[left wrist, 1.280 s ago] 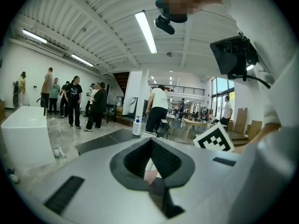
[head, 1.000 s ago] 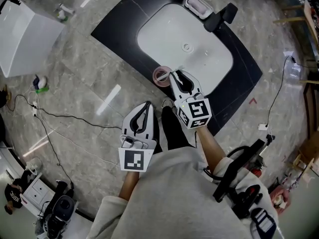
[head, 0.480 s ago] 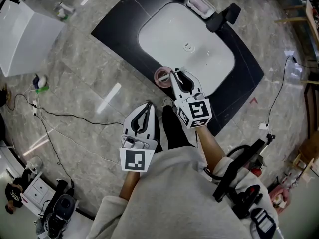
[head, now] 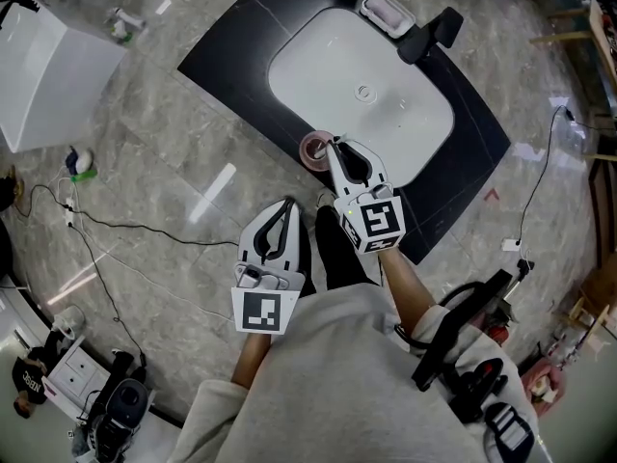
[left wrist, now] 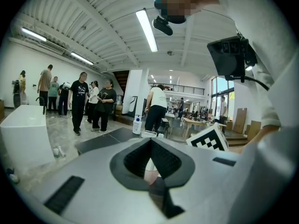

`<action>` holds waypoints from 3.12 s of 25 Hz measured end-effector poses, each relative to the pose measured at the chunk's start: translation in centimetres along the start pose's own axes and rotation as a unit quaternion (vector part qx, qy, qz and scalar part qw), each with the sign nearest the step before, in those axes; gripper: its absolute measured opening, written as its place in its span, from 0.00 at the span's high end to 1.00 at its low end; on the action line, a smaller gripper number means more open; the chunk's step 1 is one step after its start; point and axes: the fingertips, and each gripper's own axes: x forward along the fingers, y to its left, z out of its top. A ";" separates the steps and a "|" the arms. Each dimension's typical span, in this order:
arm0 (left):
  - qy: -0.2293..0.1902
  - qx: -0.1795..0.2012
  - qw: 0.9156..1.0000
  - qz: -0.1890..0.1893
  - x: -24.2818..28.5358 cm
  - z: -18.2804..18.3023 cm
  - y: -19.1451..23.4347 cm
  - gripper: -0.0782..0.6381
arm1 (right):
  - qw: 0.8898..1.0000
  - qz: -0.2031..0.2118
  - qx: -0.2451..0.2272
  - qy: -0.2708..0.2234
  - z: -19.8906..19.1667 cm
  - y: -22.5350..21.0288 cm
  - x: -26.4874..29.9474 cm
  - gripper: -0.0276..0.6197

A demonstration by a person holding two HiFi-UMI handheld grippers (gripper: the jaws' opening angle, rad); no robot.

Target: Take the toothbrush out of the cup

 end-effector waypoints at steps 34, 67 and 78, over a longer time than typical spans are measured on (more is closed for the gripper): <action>-0.131 0.059 0.989 -0.018 -1.6 9.2 -0.8 0.89 | 0.991 -0.003 -0.080 -0.108 11.5 2.3 -3.5 0.89; -0.150 0.083 0.984 -0.039 -2.6 9.8 -3.4 0.89 | 0.984 -0.003 -0.112 -0.141 13.3 5.3 -13.4 0.89; -0.144 0.082 0.985 -0.045 -2.8 9.3 -4.2 0.89 | 0.987 -0.017 -0.108 -0.120 12.4 5.1 -14.7 0.91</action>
